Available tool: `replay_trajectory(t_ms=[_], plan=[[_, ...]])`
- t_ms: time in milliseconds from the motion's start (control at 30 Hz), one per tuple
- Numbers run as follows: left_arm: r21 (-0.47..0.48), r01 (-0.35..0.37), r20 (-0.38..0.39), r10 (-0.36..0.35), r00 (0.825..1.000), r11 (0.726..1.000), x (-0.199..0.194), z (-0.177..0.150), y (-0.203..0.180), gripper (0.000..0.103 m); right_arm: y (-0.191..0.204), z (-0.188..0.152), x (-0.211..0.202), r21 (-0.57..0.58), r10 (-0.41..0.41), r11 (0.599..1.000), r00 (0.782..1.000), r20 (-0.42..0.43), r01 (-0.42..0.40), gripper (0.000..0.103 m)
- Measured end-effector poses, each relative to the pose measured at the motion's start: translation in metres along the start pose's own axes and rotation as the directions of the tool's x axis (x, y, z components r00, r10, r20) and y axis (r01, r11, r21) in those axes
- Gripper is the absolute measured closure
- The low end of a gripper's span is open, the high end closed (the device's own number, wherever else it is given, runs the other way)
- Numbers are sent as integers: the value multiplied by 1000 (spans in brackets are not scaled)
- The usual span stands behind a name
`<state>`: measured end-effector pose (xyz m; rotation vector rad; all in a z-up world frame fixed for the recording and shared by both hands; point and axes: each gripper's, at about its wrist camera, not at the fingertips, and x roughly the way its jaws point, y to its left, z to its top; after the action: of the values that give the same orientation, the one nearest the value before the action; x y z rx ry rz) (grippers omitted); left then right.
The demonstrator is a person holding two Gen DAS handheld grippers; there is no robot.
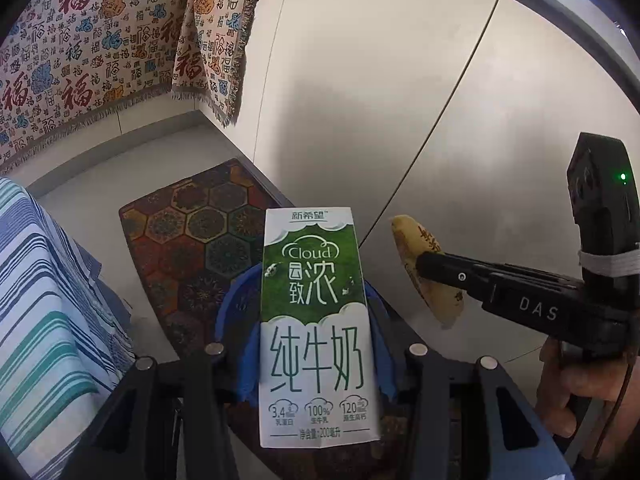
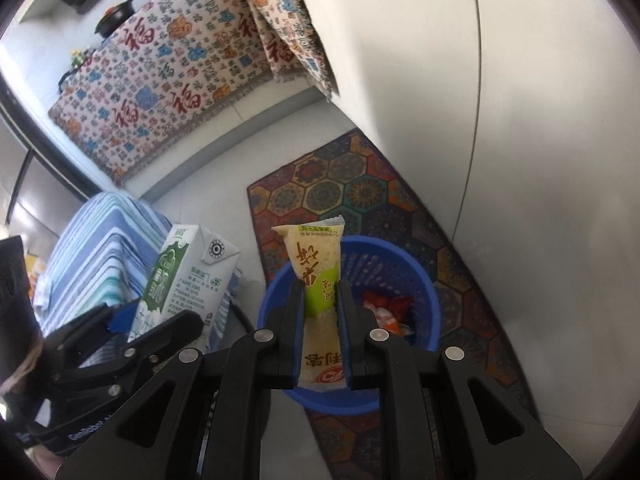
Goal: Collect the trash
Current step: 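Carry the carton and snack bar over the blue wastebasket and open both tools, then bring both tools back over the table toward the remaining items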
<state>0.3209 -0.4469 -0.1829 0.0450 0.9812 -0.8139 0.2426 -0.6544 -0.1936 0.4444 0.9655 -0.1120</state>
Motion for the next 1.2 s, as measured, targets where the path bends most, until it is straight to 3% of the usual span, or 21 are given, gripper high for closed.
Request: replay_trajectory(t_ms=[300,333,367,400,467,633,700,867,1067,1200], plan=[[20,8,-13,-7,1000,1000,27,0,0,54,-6,2,2,26,0,1000,1000,2,0,86],[21,5,-17,-5,1000,1000,31,-1,-1,52,-8,2,2,30,-1,1000,1000,4,1,83],[22,2,-24,-1,1000,1000,34,0,-1,44,-9,2,2,33,-1,999,1000,7,0,83],[21,-1,-29,1,1000,1000,38,0,-1,39,-9,1,2,34,5,999,1000,6,-5,78],[20,4,-23,-4,1000,1000,39,-1,-1,38,-10,1,1,43,3,999,1000,13,-3,56],[5,5,-10,-4,1000,1000,30,0,-1,38,-10,1,-8,50,-21,999,999,42,19,53],[-1,4,5,-4,1000,1000,13,-1,-1,38,-6,2,-12,31,-47,999,997,61,45,47],[31,-3,79,1,997,1000,-56,-12,0,38,23,0,-26,-78,-138,986,981,138,150,19],[-4,-80,114,80,990,997,-152,-60,35,34,84,-20,-31,-265,-128,948,974,186,175,15],[-89,-178,88,186,979,980,-197,-109,76,34,139,-53,-29,-397,-46,913,990,135,96,8]])
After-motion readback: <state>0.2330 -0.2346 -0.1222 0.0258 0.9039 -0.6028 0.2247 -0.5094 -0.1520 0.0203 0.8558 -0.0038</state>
